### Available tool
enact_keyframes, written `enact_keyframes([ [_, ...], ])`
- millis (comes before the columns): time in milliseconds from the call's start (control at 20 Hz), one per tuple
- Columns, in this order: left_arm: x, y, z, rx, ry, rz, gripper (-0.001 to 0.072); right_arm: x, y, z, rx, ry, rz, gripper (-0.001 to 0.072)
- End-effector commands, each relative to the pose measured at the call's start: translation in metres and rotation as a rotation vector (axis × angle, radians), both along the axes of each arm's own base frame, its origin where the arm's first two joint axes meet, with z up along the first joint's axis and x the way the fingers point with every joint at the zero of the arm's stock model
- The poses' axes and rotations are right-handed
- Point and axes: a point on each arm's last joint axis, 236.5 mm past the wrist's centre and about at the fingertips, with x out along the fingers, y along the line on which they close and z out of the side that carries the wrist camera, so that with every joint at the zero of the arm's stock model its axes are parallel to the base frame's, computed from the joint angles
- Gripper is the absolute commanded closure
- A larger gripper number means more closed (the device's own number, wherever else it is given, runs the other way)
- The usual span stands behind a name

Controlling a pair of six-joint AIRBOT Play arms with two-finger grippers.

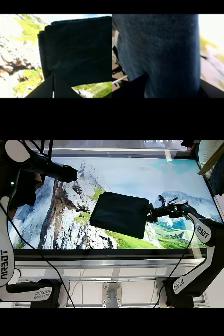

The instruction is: Fold the clothes and pants, and hang the long-sleeved shirts on hangers.

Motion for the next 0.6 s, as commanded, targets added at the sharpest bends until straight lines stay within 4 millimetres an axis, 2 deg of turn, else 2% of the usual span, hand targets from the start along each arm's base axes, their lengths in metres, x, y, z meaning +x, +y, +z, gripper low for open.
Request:
enact_keyframes([
  [0, 0.0, 0.0, 0.0, -0.002, 0.002, 0.004, 0.0691, 0.009, 0.048, 0.009, 0.025, -0.064, 0.046, 0.0317],
  [50, -0.001, 0.0, 0.0, -0.001, 0.004, 0.002, 0.0691, 0.016, 0.053, 0.02, 0.026, -0.102, 0.067, 0.0661],
  [100, -0.001, 0.0, 0.0, 0.0, 0.006, 0.002, 0.0691, 0.024, 0.052, 0.033, 0.028, -0.144, 0.076, 0.0649],
  [150, -0.001, 0.0, -0.001, 0.0, 0.007, 0.002, 0.069, 0.037, 0.041, 0.046, 0.014, -0.19, 0.069, 0.065],
  [200, -0.001, 0.0, -0.001, 0.0, 0.007, 0.002, 0.0691, 0.052, 0.018, 0.061, -0.02, -0.232, 0.041, 0.065],
  [300, -0.001, 0.0, -0.001, 0.0, 0.007, 0.002, 0.0691, 0.075, -0.052, 0.087, -0.125, -0.268, -0.065, 0.065],
  [400, -0.001, 0.0, -0.001, 0.0, 0.007, 0.002, 0.069, 0.077, -0.146, 0.113, -0.259, -0.279, -0.2, 0.065],
  [500, -0.001, 0.001, -0.001, 0.0, 0.007, 0.002, 0.0691, 0.054, -0.234, 0.13, -0.379, -0.255, -0.331, 0.065],
  [550, -0.001, 0.001, -0.001, 0.0, 0.007, 0.002, 0.069, 0.031, -0.28, 0.134, -0.453, -0.22, -0.389, 0.065],
])
